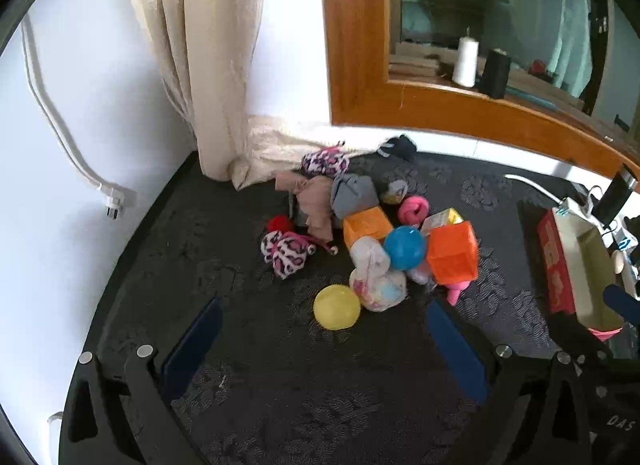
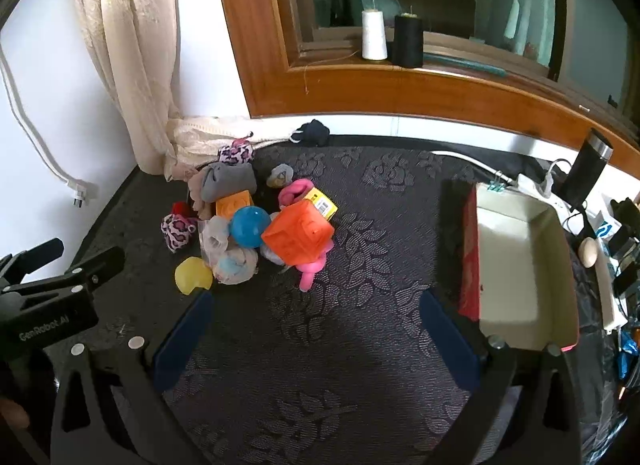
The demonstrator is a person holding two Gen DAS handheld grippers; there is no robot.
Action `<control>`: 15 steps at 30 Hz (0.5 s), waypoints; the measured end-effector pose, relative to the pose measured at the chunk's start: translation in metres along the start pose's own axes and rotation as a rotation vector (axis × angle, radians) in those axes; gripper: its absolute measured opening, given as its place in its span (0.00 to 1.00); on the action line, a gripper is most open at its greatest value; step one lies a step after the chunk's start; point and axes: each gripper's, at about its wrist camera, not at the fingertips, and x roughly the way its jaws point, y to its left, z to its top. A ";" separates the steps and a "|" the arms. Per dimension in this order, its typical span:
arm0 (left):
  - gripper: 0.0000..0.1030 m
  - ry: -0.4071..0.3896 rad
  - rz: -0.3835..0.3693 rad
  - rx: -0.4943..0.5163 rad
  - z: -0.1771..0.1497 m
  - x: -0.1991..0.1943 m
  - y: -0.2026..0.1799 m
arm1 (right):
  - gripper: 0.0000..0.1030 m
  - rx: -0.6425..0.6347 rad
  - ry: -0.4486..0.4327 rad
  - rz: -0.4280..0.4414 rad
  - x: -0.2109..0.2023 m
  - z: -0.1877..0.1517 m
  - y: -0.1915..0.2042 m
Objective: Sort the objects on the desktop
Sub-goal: 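Move left tool toward yellow ball while right tool approaches orange rubber cube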
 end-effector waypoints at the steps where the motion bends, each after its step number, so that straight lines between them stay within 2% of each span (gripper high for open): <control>1: 1.00 0.013 -0.004 -0.004 -0.001 0.004 0.002 | 1.00 0.003 0.008 0.002 0.003 0.001 -0.002; 11: 1.00 0.142 -0.048 -0.049 -0.007 0.047 0.021 | 1.00 0.031 0.091 0.024 0.033 0.008 -0.018; 15: 1.00 0.194 -0.065 -0.067 -0.010 0.064 0.029 | 1.00 0.045 0.111 0.007 0.042 0.009 -0.020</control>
